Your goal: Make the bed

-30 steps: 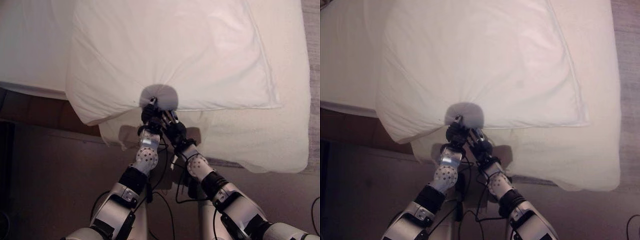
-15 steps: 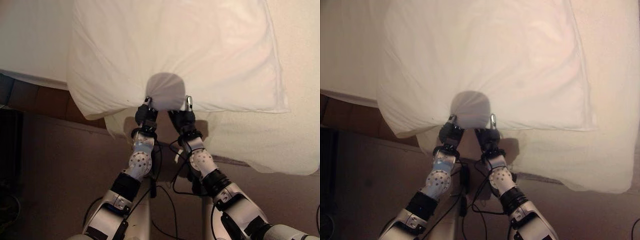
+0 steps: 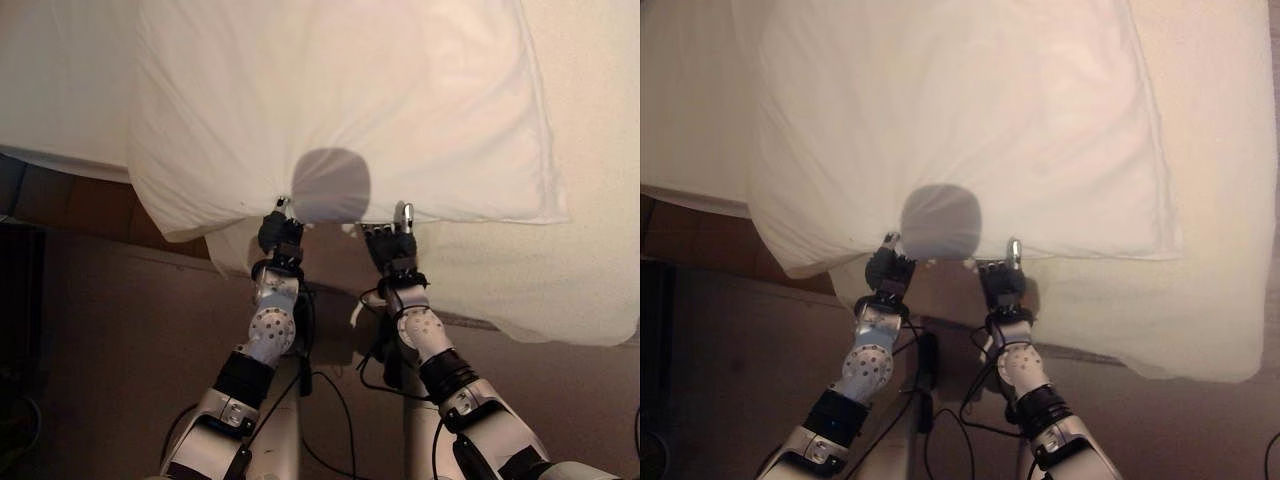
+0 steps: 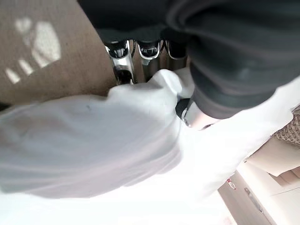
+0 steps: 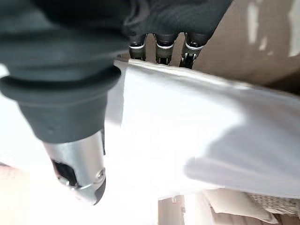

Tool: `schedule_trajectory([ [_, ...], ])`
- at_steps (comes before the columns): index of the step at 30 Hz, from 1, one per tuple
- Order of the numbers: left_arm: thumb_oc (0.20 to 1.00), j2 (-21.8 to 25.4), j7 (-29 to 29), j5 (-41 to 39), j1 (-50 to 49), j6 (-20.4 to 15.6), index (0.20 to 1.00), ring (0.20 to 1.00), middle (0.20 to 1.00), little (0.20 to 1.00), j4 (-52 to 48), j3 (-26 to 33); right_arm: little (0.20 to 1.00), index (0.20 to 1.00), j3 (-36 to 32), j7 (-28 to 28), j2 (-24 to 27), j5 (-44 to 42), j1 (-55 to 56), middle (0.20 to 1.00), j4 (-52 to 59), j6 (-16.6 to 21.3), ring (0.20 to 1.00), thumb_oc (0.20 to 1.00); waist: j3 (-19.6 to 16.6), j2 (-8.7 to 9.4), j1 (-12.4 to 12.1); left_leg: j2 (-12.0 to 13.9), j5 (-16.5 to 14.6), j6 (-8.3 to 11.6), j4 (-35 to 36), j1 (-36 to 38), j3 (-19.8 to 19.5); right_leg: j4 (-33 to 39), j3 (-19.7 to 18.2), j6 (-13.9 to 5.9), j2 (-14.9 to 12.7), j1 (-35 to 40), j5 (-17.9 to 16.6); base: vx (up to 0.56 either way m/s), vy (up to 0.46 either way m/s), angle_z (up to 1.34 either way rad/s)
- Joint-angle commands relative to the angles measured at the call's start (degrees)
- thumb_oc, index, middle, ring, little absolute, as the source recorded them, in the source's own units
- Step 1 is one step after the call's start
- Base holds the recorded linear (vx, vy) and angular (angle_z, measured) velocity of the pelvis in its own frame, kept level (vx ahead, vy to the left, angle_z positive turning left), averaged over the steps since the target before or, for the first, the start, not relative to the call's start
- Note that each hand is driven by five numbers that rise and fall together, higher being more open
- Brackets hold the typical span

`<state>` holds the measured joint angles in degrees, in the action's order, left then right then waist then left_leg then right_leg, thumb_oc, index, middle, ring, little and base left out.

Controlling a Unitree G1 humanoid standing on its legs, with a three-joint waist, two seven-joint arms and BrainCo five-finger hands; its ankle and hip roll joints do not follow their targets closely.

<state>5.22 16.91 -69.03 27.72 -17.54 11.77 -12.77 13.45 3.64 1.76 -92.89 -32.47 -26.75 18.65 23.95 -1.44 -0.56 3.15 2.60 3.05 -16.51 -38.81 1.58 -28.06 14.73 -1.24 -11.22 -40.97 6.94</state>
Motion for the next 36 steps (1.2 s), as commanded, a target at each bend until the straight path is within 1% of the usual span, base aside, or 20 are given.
schedule_trajectory([
  [1,0.200,2.1,3.3,5.7,-3.7,-6.4,0.200,0.200,0.200,0.200,-9.2,6.6,1.000,1.000,-3.7,-1.1,0.7,0.9,-1.0,1.000,7.0,3.2,1.000,1.000,-3.1,-0.81,-0.6,-0.5,-3.5,-1.93,-3.2,-2.2,0.7,7.1,-3.1,-5.69,0.1,1.1,-6.5,0.00,0.000,0.00],
  [2,0.200,2.1,3.3,5.7,-3.7,-6.4,0.200,0.200,0.200,0.200,-9.2,6.6,1.000,1.000,-3.7,-1.1,0.7,0.9,-1.0,1.000,7.0,3.2,1.000,1.000,-3.1,-0.81,-0.6,-0.5,-3.5,-1.93,-3.2,-2.2,0.7,7.1,-3.1,-5.69,0.1,1.1,-6.5,0.00,0.000,0.00],
  [5,0.200,2.1,5.8,7.6,-3.8,-7.9,0.200,0.200,0.200,0.200,-9.9,10.1,1.000,1.000,-5.8,-1.7,1.8,0.9,-1.7,1.000,6.9,3.9,1.000,1.000,-3.3,-0.62,-0.7,-0.4,-3.7,-1.87,-3.3,-2.4,0.9,7.1,-3.2,-5.76,0.2,1.0,-6.5,0.00,0.000,0.00],
  [7,0.200,2.1,6.3,8.1,-3.9,-8.3,0.200,0.200,0.200,0.200,-9.9,11.0,1.000,1.000,-6.5,-1.7,2.1,0.9,-2.0,1.000,6.5,4.2,1.000,1.000,-3.4,-0.59,-0.7,-0.5,-3.7,-1.88,-3.1,-2.3,0.9,7.2,-3.2,-5.84,0.2,1.0,-6.5,0.00,0.000,0.00],
  [10,0.200,2.5,7.1,9.5,-4.1,-8.7,0.200,0.200,0.200,0.200,-10.2,12.9,1.000,1.000,-8.6,-1.3,3.3,0.7,-3.6,1.000,5.4,4.1,1.000,1.000,-3.6,-0.64,-0.9,-0.5,-3.9,-1.96,-3.2,-2.4,0.8,7.1,-3.2,-5.88,0.1,0.9,-6.4,0.00,0.000,0.00],
  [16,0.200,3.0,8.6,10.8,-4.4,-9.5,0.200,0.200,0.200,0.200,-10.7,15.2,1.000,1.000,-9.8,-1.7,4.4,1.1,-4.5,1.000,5.7,4.5,1.000,1.000,-3.8,-0.70,-1.1,-0.7,-4.1,-2.00,-3.5,-2.8,0.8,6.6,-3.2,-5.92,0.1,0.4,-6.2,0.00,0.000,0.00],
  [22,0.200,4.0,10.8,13.2,-5.8,-10.1,0.200,0.200,0.200,0.200,-10.6,19.2,1.000,1.000,-11.7,-1.7,5.3,0.9,-4.4,1.000,7.0,5.1,1.000,1.000,-4.0,-0.56,-1.3,-0.8,-4.1,-2.15,-3.7,-3.3,0.6,6.1,-3.2,-5.82,0.1,-0.1,-6.2,0.00,0.000,0.00],
  [28,0.200,4.0,12.3,14.5,-6.2,-10.3,0.200,0.200,0.200,0.200,-10.9,20.6,1.000,1.000,-12.4,-1.7,6.1,1.4,-4.3,1.000,6.5,4.6,1.000,1.000,-4.3,-0.32,-1.3,-0.8,-4.5,-2.05,-3.8,-3.2,0.5,5.7,-3.0,-5.87,0.1,-0.1,-5.6,0.00,0.000,0.00],
  [31,0.200,4.1,13.1,15.6,-5.9,-10.6,0.200,0.200,0.200,0.200,-10.9,21.3,1.000,1.000,-12.5,-1.6,6.1,1.4,-4.4,1.000,6.5,4.7,1.000,1.000,-4.3,-0.26,-1.4,-0.9,-4.1,-2.09,-3.4,-3.1,0.5,6.0,-3.0,-5.92,0.1,-0.1,-6.1,0.00,0.000,0.00],
  [32,0.200,4.1,13.2,15.8,-6.0,-10.4,0.200,0.200,0.200,0.200,-11.0,21.5,0.787,0.787,-12.6,-1.5,6.1,1.3,-4.3,0.787,6.7,4.9,0.787,0.787,-4.3,-0.27,-1.5,-0.9,-4.1,-2.09,-3.4,-3.1,0.5,6.0,-3.0,-5.91,0.1,-0.1,-6.1,0.00,0.000,0.00],
  [33,0.200,4.1,13.4,16.6,-6.3,-10.3,0.200,0.200,0.200,0.200,-11.1,21.5,0.291,0.291,-12.8,-1.5,6.1,1.2,-4.4,0.291,6.7,5.2,0.291,0.291,-4.3,-0.29,-1.5,-0.8,-4.5,-2.02,-3.5,-3.0,0.6,5.8,-3.0,-6.03,0.1,0.0,-5.7,0.00,0.000,0.00],
  [34,0.200,4.1,13.4,16.6,-6.3,-10.3,0.200,0.200,0.200,0.200,-11.1,21.5,0.200,0.200,-12.8,-1.5,6.1,1.2,-4.4,0.200,6.7,5.2,0.200,0.200,-4.3,-0.29,-1.5,-0.8,-4.2,-2.08,-3.5,-3.2,0.6,5.9,-3.0,-5.94,0.1,-0.2,-6.0,0.00,0.000,0.00],
  [36,0.200,4.2,13.8,16.8,-6.2,-10.5,0.200,0.200,0.200,0.200,-11.4,21.8,0.200,0.200,-12.8,-1.3,5.9,1.1,-4.4,0.200,7.1,5.4,0.200,0.200,-4.3,-0.29,-1.3,-0.8,-4.2,-2.09,-3.6,-3.4,0.7,5.9,-3.1,-5.91,0.1,-0.3,-6.1,0.00,0.000,0.00],
])
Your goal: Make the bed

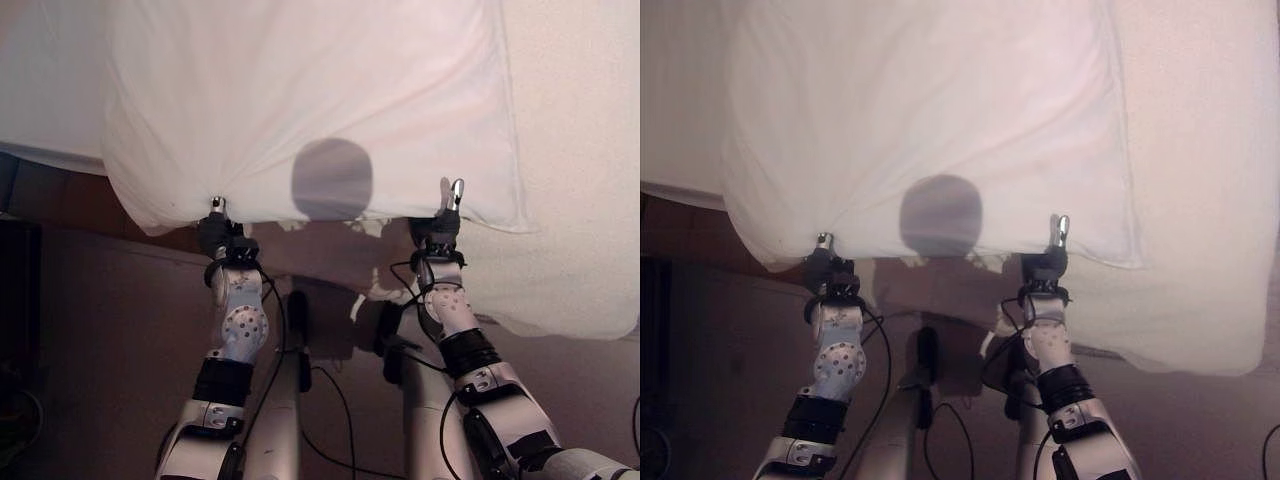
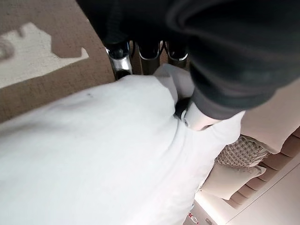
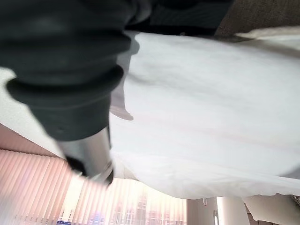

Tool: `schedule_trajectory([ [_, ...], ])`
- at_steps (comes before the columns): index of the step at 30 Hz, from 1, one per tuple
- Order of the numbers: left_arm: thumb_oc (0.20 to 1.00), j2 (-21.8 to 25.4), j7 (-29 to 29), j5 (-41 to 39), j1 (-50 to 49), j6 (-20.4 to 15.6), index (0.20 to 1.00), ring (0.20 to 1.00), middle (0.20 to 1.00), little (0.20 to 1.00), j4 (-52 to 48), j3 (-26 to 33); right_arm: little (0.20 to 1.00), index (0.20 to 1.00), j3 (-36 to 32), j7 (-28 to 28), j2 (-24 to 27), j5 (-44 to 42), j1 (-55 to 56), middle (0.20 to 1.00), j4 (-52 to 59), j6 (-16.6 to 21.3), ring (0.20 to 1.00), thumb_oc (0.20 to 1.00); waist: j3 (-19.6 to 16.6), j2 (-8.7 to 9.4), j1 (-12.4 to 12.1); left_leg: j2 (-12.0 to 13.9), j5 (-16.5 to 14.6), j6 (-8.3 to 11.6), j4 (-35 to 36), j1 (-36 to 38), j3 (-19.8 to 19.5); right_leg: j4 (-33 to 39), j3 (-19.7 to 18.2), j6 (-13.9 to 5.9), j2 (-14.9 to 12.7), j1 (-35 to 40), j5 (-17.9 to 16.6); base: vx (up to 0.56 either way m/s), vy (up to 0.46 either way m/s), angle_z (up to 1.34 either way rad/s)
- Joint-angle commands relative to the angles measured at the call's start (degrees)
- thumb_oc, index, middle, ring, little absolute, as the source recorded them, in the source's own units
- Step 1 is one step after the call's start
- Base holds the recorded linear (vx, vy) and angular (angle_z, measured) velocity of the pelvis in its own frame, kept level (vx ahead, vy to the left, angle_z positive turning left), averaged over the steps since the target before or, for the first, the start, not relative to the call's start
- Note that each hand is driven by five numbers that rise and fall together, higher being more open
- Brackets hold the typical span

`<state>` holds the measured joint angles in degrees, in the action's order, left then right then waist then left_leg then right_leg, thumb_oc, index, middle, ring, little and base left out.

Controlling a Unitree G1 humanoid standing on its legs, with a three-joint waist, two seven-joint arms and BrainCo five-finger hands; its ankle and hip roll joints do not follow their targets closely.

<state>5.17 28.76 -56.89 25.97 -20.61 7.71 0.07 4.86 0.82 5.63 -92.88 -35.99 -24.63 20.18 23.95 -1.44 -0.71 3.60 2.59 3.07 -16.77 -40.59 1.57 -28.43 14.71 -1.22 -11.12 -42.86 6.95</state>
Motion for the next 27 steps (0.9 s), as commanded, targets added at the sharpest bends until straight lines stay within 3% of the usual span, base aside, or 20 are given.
schedule_trajectory([
  [1,0.200,4.2,2.0,4.7,-4.6,-7.4,0.200,0.200,0.200,0.200,-7.3,8.8,0.200,0.200,-3.9,1.5,2.1,1.3,-0.8,0.200,5.1,3.8,0.200,0.200,-4.2,-0.28,-1.2,-1.3,-4.6,-2.09,-3.4,-1.4,0.6,6.1,-3.1,-6.00,0.1,1.6,-5.8,0.00,0.000,0.00],
  [13,0.200,2.9,-0.4,2.2,-5.4,-7.0,0.200,0.200,0.200,0.200,-7.4,7.5,0.200,0.200,-3.2,5.0,0.4,0.7,0.7,0.200,8.1,3.8,0.200,0.200,-4.4,-0.45,-0.8,-1.6,-4.6,-2.30,-3.7,-1.6,0.5,5.0,-3.7,-5.83,0.1,0.9,-5.4,0.00,0.000,0.00],
  [14,0.454,2.6,-1.2,1.2,-5.5,-7.0,0.454,0.454,0.454,0.454,-7.3,7.4,0.200,0.200,-3.0,5.9,0.2,0.5,1.0,0.200,8.7,3.6,0.200,0.200,-4.5,-0.55,-0.8,-1.6,-4.6,-2.30,-3.6,-1.6,0.6,5.0,-3.6,-5.83,0.2,0.8,-5.4,0.00,0.000,0.00],
  [15,0.583,2.5,-1.5,0.8,-5.6,-7.1,0.583,0.583,0.583,0.583,-7.2,7.3,0.200,0.200,-3.1,6.6,-0.1,0.3,1.2,0.200,9.5,3.7,0.200,0.200,-4.6,-0.58,-0.7,-1.6,-4.2,-2.36,-3.4,-1.8,0.6,5.2,-3.6,-5.71,0.1,0.7,-5.7,0.00,0.000,0.00],
  [17,1.000,2.3,-2.7,-0.6,-6.2,-6.8,1.000,1.000,1.000,1.000,-6.8,7.0,0.200,0.200,-2.7,8.5,-0.5,0.0,2.1,0.200,11.9,3.7,0.200,0.200,-4.5,-0.65,-0.7,-1.4,-4.5,-2.17,-3.8,-1.6,0.7,4.8,-3.5,-5.78,0.1,0.8,-5.3,0.00,0.000,0.00],
  [20,1.000,2.1,-3.6,-2.2,-6.1,-7.0,1.000,1.000,1.000,1.000,-5.9,6.8,0.200,0.200,-2.4,9.6,-0.7,-0.1,2.6,0.200,13.6,3.7,0.200,0.200,-4.6,-0.67,-0.5,-1.3,-4.4,-1.87,-3.8,-1.7,0.8,4.8,-3.5,-5.71,0.1,0.8,-5.3,0.00,0.000,0.00],
  [24,1.000,0.3,-11.7,-12.9,-6.7,-5.3,1.000,1.000,1.000,1.000,-2.5,5.0,0.200,0.200,-0.2,12.4,-1.3,-0.1,5.1,0.200,17.5,2.9,0.200,0.200,-4.5,-0.54,0.1,-1.1,-4.3,-1.91,-3.7,-1.4,1.2,4.8,-4.0,-5.88,0.3,0.7,-5.6,0.00,0.000,0.00],
  [27,1.000,-0.2,-14.1,-16.7,-6.7,-4.9,1.000,1.000,1.000,1.000,-0.7,4.0,0.200,0.200,0.7,13.4,-1.6,0.0,6.1,0.200,18.9,2.7,0.200,0.200,-4.5,-0.41,0.5,-0.9,-4.3,-1.85,-3.8,-1.4,1.6,4.7,-4.1,-5.89,0.4,0.6,-5.6,0.00,0.002,-0.01],
])
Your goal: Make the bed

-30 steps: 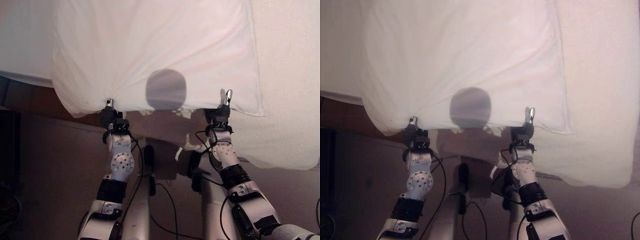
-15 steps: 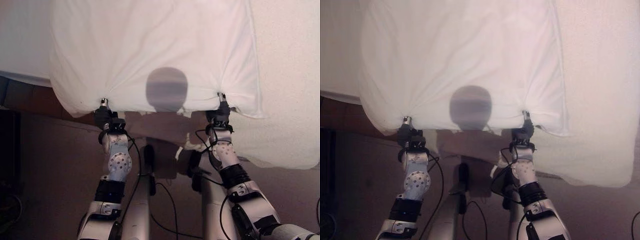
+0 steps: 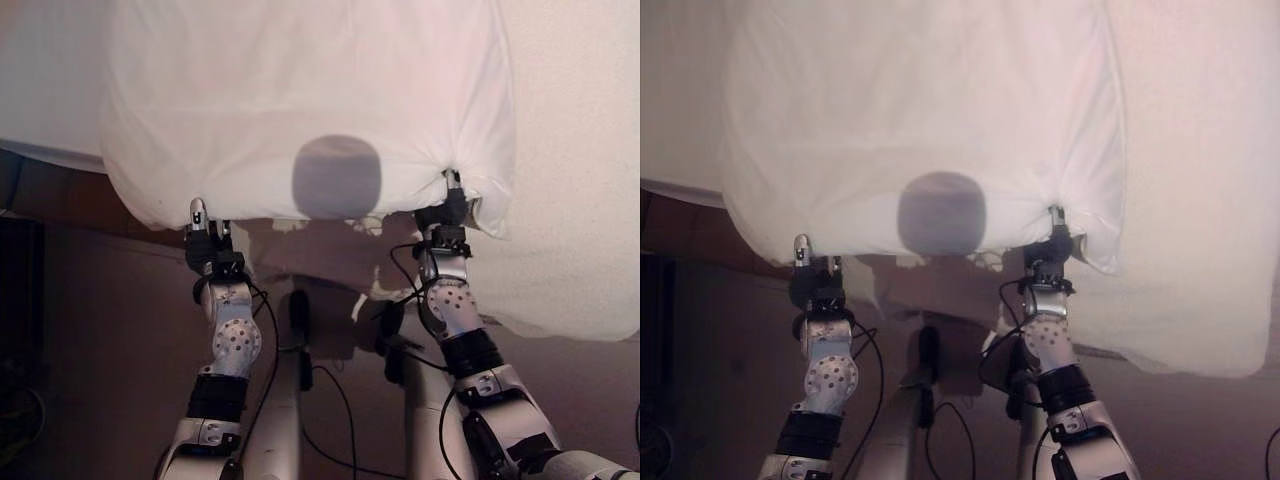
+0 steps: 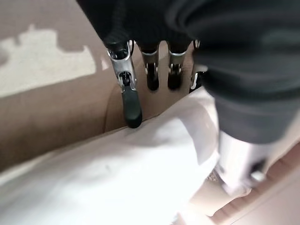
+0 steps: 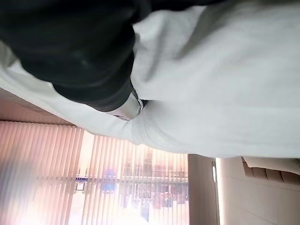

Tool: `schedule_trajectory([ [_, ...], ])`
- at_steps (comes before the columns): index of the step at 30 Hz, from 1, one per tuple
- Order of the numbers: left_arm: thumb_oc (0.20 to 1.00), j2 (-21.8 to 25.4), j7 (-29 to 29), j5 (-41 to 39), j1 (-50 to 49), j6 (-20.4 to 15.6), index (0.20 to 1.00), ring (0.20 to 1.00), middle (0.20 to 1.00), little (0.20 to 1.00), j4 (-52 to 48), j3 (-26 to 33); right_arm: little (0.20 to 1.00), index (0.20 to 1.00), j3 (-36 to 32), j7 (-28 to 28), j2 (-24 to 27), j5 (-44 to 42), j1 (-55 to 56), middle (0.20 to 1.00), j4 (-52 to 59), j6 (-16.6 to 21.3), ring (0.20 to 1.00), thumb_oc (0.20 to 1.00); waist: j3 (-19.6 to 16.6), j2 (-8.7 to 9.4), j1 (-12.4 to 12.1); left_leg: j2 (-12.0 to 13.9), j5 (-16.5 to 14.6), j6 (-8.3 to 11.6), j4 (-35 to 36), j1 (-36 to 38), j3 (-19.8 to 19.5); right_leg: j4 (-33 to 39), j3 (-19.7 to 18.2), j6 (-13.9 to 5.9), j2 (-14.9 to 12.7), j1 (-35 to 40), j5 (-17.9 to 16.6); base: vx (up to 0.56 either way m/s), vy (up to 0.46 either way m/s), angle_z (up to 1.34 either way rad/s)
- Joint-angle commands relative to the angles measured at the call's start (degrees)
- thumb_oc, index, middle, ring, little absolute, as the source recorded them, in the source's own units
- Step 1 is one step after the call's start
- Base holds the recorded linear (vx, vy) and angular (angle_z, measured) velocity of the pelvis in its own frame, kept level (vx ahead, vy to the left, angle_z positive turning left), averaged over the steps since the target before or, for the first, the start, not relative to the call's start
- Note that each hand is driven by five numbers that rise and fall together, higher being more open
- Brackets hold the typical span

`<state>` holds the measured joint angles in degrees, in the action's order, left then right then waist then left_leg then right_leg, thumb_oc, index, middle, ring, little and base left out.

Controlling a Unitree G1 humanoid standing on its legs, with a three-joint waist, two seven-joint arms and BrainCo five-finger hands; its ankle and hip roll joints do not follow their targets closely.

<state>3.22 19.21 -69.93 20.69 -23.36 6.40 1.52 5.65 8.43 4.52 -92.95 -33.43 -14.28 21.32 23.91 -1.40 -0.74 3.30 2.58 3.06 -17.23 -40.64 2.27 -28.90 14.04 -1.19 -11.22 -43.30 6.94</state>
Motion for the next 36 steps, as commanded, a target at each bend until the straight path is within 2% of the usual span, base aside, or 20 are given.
schedule_trajectory([
  [1,1.000,1.7,-4.6,-3.7,-1.5,-2.1,1.000,1.000,1.000,1.000,0.6,2.6,0.200,0.200,-0.1,5.8,-0.5,0.1,3.5,0.200,8.6,1.5,0.200,0.200,-4.5,-0.45,0.5,-0.6,-4.3,-1.83,-3.3,-1.4,0.9,5.2,-3.4,-5.92,0.4,1.1,-5.6,0.00,0.000,0.00],
  [2,1.000,0.7,-6.2,-7.2,-0.1,-2.0,1.000,1.000,1.000,1.000,2.2,0.7,0.200,0.200,1.2,6.7,-1.1,-0.1,4.0,0.200,9.5,1.3,0.200,0.200,-4.6,-0.23,1.0,-0.4,-4.2,-1.60,-3.3,-1.3,1.2,5.5,-3.7,-5.92,0.7,1.2,-5.8,0.00,0.000,0.00],
  [7,1.000,-0.3,-8.5,-11.2,2.3,-1.4,1.000,1.000,1.000,1.000,5.0,-1.8,0.200,0.200,3.4,8.4,-1.8,-1.1,5.3,0.200,10.1,0.4,0.200,0.200,-4.8,0.29,2.1,-0.2,-4.4,-1.69,-3.5,-1.4,1.6,5.4,-4.4,-5.93,0.9,0.7,-6.0,0.00,0.000,0.00],
  [12,1.000,-1.1,-10.9,-14.6,5.3,-0.4,1.000,1.000,1.000,1.000,8.6,-2.2,0.200,0.200,5.0,9.3,-2.7,-1.9,6.1,0.200,10.4,0.1,0.200,0.200,-5.1,0.80,2.9,0.0,-4.1,-1.64,-3.1,-1.4,1.9,5.7,-4.6,-5.93,1.1,0.6,-6.2,0.00,0.000,0.00],
  [20,1.000,-1.6,-10.8,-16.7,9.6,-0.2,1.000,1.000,1.000,1.000,14.9,-2.5,0.200,0.200,7.0,9.9,-3.4,-2.5,6.3,0.200,10.5,-0.1,0.200,0.200,-5.9,1.40,4.0,0.2,-4.3,-1.59,-3.4,-1.6,2.1,5.4,-4.9,-5.93,1.3,0.2,-6.2,0.00,0.000,-0.04],
  [25,1.000,-1.4,-7.1,-16.4,13.4,-2.4,1.000,1.000,1.000,1.000,18.4,-1.2,0.200,0.200,8.2,9.5,-3.6,-2.8,6.4,0.200,10.7,-0.2,0.200,0.200,-6.1,1.57,4.6,0.3,-4.4,-1.45,-3.6,-1.7,2.3,5.5,-5.0,-6.04,1.3,0.3,-6.4,0.00,0.001,-0.01],
  [28,1.000,-1.2,-1.4,-14.5,15.5,-4.8,1.000,1.000,1.000,1.000,20.0,0.3,0.200,0.200,8.9,8.7,-3.2,-3.0,7.0,0.200,11.2,-0.1,0.200,0.200,-6.0,1.41,4.6,0.3,-4.5,-1.56,-3.7,-1.7,2.4,5.2,-5.2,-6.12,1.2,0.2,-6.4,0.00,0.006,-0.02],
  [29,1.000,-1.3,-1.2,-14.4,15.5,-4.8,1.000,1.000,1.000,1.000,19.9,0.4,0.200,0.200,8.9,8.7,-3.2,-3.0,7.0,0.200,11.3,0.0,0.200,0.200,-6.0,1.39,4.6,0.3,-4.5,-1.57,-3.7,-1.7,2.4,5.2,-5.2,-6.13,1.2,0.2,-6.4,0.00,0.000,0.00],
  [32,1.000,-1.2,5.5,-11.4,17.1,-6.2,1.000,1.000,1.000,1.000,20.3,1.1,0.200,0.200,9.0,7.1,-2.8,-3.0,7.0,0.200,11.7,0.4,0.200,0.200,-5.9,1.07,4.6,0.2,-4.4,-1.48,-3.6,-1.7,2.4,5.6,-5.0,-6.19,1.0,0.5,-6.6,0.00,0.000,0.00],
  [33,1.000,-1.1,10.3,-8.9,18.5,-6.4,1.000,1.000,1.000,1.000,20.4,1.6,0.200,0.200,9.1,6.3,-2.8,-3.2,7.4,0.200,12.3,0.2,0.200,0.200,-5.8,0.91,4.7,0.2,-4.4,-1.54,-3.8,-1.6,2.4,5.4,-5.0,-6.21,0.9,0.6,-6.5,0.00,0.000,0.00],
  [34,1.000,-1.2,10.6,-8.6,18.6,-6.4,1.000,1.000,1.000,1.000,20.3,1.7,0.200,0.200,9.1,6.3,-2.8,-3.2,7.4,0.200,12.3,0.2,0.200,0.200,-5.7,0.88,4.8,0.2,-4.4,-1.55,-3.8,-1.6,2.4,5.4,-5.0,-6.21,0.9,0.6,-6.5,0.00,0.000,0.00],
  [36,1.000,-1.3,16.2,-5.1,20.3,-6.6,1.000,1.000,1.000,1.000,20.1,2.4,0.200,0.200,9.3,5.7,-2.3,-3.0,8.0,0.200,12.9,0.3,0.200,0.200,-5.6,0.71,4.7,0.1,-4.4,-1.60,-4.0,-1.7,2.4,5.1,-5.0,-6.16,0.9,0.6,-6.5,0.00,0.000,0.00],
])
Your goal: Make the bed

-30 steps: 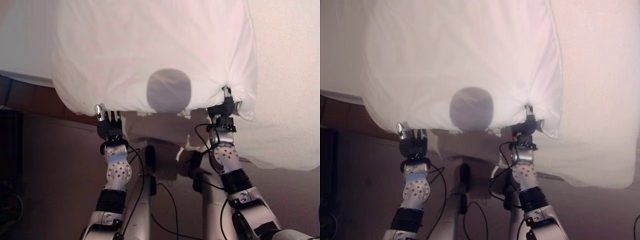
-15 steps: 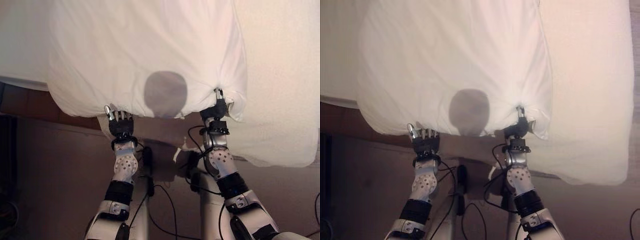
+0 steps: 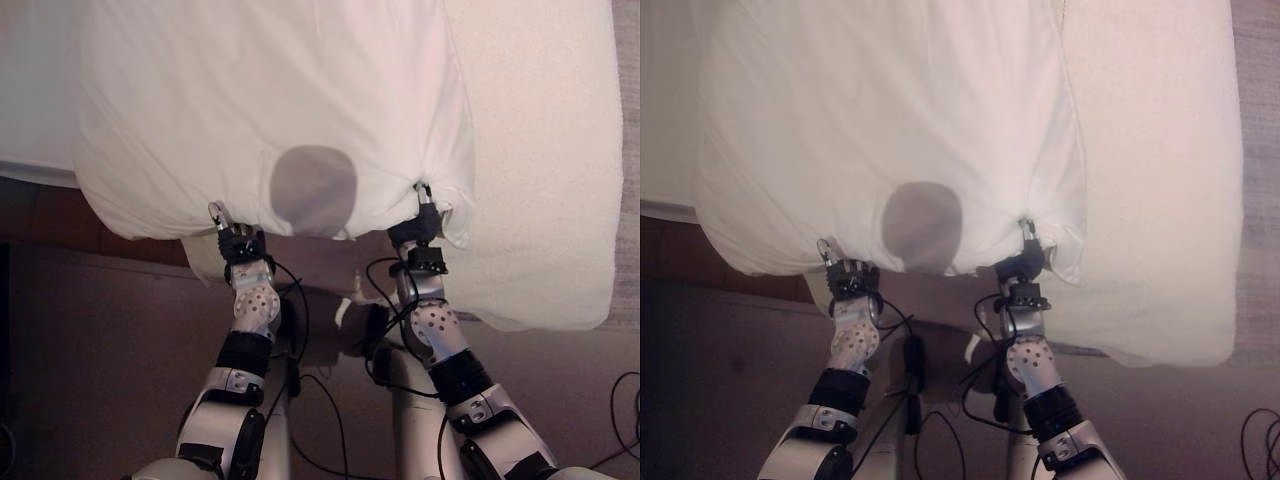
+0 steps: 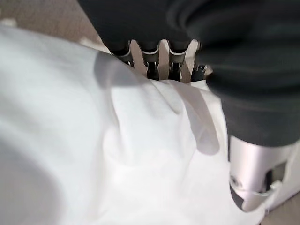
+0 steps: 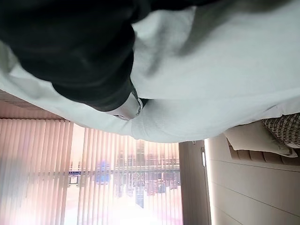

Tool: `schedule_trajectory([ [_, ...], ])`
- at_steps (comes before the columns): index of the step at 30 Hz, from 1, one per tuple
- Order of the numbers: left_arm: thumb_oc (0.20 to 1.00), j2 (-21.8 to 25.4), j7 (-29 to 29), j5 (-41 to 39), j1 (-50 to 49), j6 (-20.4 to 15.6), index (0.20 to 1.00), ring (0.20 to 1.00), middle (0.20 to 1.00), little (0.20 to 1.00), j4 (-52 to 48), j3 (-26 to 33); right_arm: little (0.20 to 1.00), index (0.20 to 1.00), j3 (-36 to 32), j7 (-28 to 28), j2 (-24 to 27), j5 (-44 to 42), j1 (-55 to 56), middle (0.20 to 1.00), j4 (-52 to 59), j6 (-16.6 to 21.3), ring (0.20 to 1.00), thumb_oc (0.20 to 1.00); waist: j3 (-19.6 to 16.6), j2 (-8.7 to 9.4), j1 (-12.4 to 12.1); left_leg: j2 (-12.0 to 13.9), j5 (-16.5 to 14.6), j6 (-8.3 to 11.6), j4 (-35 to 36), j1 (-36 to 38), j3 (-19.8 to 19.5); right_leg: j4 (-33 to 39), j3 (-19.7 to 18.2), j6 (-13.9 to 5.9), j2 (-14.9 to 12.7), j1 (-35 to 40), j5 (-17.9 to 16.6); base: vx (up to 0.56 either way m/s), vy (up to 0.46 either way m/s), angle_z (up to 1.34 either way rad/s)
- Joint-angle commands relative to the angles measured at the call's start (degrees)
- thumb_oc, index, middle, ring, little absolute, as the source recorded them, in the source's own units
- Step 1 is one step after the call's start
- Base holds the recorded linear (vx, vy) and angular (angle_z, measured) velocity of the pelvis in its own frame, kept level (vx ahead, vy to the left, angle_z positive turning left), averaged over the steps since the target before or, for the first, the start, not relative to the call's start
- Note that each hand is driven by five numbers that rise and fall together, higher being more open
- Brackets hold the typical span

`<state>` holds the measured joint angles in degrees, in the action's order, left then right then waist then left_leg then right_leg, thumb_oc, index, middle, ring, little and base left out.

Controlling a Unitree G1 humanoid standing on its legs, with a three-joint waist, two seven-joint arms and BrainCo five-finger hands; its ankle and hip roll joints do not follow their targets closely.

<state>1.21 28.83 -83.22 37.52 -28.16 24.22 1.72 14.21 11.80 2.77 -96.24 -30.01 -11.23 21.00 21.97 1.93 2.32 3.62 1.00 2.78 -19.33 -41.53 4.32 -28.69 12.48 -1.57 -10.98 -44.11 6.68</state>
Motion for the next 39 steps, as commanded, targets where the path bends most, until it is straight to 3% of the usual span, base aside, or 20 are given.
schedule_trajectory([
  [1,1.000,0.6,6.9,8.4,3.6,-1.8,1.000,1.000,1.000,1.000,2.1,2.2,0.200,0.200,0.7,2.3,-0.5,0.3,4.5,0.200,9.9,0.6,0.200,0.200,-3.6,-2.64,1.7,-0.2,-2.8,-1.32,-1.9,-0.9,0.3,4.9,-3.5,-5.78,0.6,1.4,-6.2,0.00,0.000,0.00],
  [4,1.000,0.3,9.9,10.9,4.3,-2.2,1.000,1.000,1.000,1.000,0.3,2.6,0.200,0.200,1.1,1.8,0.1,1.1,5.2,0.200,10.6,0.8,0.200,0.200,-3.5,-2.77,1.7,-0.3,-2.9,-1.48,-1.7,-0.7,0.3,5.0,-3.6,-5.78,0.7,1.4,-6.3,0.00,0.000,0.00],
  [13,1.000,0.2,8.6,11.6,3.4,-3.5,1.000,1.000,1.000,1.000,-3.7,2.5,0.200,0.200,1.1,0.9,0.1,2.6,5.3,0.200,10.0,1.0,0.200,0.200,-3.2,-2.88,1.6,-0.4,-2.6,-1.36,-1.2,-0.4,0.5,5.5,-3.7,-5.82,0.7,1.6,-6.5,0.00,0.000,0.00],
  [23,1.000,2.1,-7.9,5.6,-1.1,-1.7,1.000,1.000,1.000,1.000,-6.1,1.0,0.200,0.200,1.3,3.9,-0.3,1.7,4.8,0.200,8.0,-0.2,0.200,0.200,-3.7,-2.20,1.5,-0.3,-2.8,-1.56,-0.7,0.0,0.8,5.7,-4.5,-5.75,1.1,1.3,-6.5,0.00,0.000,0.00],
  [24,0.884,2.6,-9.0,5.5,-1.4,-1.4,0.884,0.884,0.884,0.884,-5.6,0.9,0.200,0.200,1.3,4.2,-0.2,1.7,4.8,0.200,7.8,-0.4,0.200,0.200,-3.7,-2.16,1.5,-0.3,-2.7,-1.49,-0.8,-0.1,0.9,5.7,-4.5,-5.73,1.1,1.2,-6.6,0.00,0.000,0.00],
  [26,0.313,3.3,-9.8,5.4,-1.7,-1.1,0.313,0.313,0.313,0.313,-5.1,0.6,0.200,0.200,1.4,4.4,-0.1,1.5,4.6,0.200,7.7,-0.3,0.200,0.200,-3.7,-2.15,1.5,-0.2,-2.7,-1.50,-0.9,-0.2,1.0,5.7,-4.6,-5.66,1.2,1.2,-6.6,0.00,0.000,0.00],
  [27,0.200,3.5,-10.2,5.3,-1.9,-1.0,0.200,0.200,0.200,0.200,-4.8,0.4,0.200,0.200,1.4,4.5,0.1,1.5,4.7,0.200,7.6,-0.4,0.200,0.200,-3.8,-2.14,1.5,-0.2,-2.8,-1.53,-1.1,-0.3,0.9,5.7,-4.6,-5.58,1.2,1.2,-6.6,0.00,0.000,0.00],
  [39,0.200,5.3,-12.8,7.2,-5.3,3.1,0.200,0.200,0.200,0.200,-1.1,0.2,0.200,0.200,0.2,4.3,0.9,2.0,6.1,0.200,8.3,-0.7,0.200,0.200,-3.3,-3.83,1.3,-0.4,-1.7,-0.94,1.1,1.8,1.6,7.3,-5.5,-5.62,1.5,2.4,-7.0,0.00,-0.007,-0.01],
])
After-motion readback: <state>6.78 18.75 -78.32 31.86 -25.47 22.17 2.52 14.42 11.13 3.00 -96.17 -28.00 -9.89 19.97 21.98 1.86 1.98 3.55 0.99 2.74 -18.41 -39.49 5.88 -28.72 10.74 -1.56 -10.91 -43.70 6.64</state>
